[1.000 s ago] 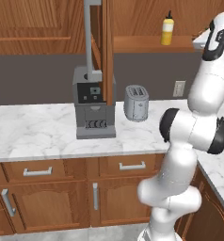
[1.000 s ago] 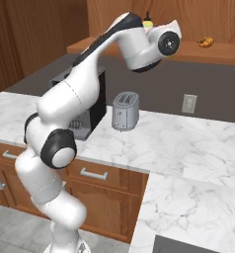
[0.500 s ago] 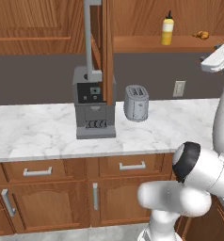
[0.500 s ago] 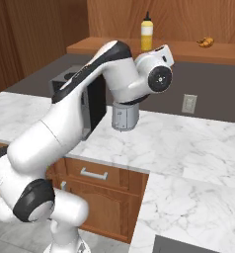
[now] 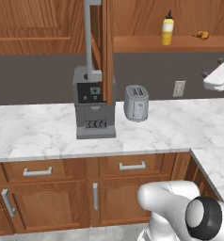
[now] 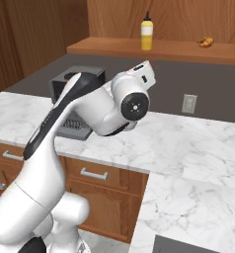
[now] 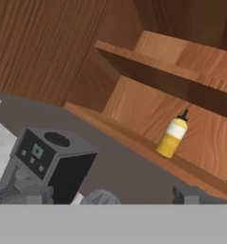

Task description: Pick the shaker and mustard from the counter and place them in the cabinet.

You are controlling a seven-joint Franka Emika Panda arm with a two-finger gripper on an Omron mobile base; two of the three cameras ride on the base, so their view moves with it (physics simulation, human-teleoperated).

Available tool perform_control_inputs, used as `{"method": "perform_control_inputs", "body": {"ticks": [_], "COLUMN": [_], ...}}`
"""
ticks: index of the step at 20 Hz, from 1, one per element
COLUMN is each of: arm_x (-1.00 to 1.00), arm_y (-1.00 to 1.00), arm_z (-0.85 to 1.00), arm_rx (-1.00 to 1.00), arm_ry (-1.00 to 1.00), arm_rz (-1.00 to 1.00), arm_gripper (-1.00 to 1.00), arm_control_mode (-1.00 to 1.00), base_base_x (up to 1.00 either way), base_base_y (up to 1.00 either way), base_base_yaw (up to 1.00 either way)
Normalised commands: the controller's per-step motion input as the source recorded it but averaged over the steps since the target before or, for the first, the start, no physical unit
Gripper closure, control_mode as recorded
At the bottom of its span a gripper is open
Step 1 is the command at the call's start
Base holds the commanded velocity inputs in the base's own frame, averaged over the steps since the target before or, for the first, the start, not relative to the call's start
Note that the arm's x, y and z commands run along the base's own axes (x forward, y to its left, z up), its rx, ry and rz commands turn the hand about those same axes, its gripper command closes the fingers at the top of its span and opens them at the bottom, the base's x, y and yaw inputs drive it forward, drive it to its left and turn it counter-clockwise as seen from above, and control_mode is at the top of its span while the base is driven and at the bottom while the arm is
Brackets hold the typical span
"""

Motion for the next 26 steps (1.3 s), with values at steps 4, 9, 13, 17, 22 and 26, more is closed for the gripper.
{"method": "perform_control_inputs", "body": {"ticks": [4,9,13,17,22,26], "arm_x": [-0.51,-0.38,-0.27,-0.24,-0.09,0.0], "arm_y": [0.35,0.2,0.14,0.08,0.05,0.05], "arm_z": [-0.13,-0.29,-0.47,-0.47,-0.24,-0.54], "arm_rx": [0.01,0.09,0.12,0.07,0.01,0.0], "arm_ry": [0.09,0.17,0.23,0.26,0.19,0.2], "arm_rz": [0.0,0.0,-0.02,-0.07,-0.08,-0.06], "arm_gripper": [-1.0,-1.0,-1.0,-1.0,-1.0,-1.0], "arm_control_mode": [-1.0,-1.0,-1.0,-1.0,-1.0,-1.0], "base_base_x": [0.0,0.0,0.0,0.0,0.0,0.0], "base_base_y": [0.0,0.0,0.0,0.0,0.0,0.0], "base_base_yaw": [0.0,0.0,0.0,0.0,0.0,0.0]}}
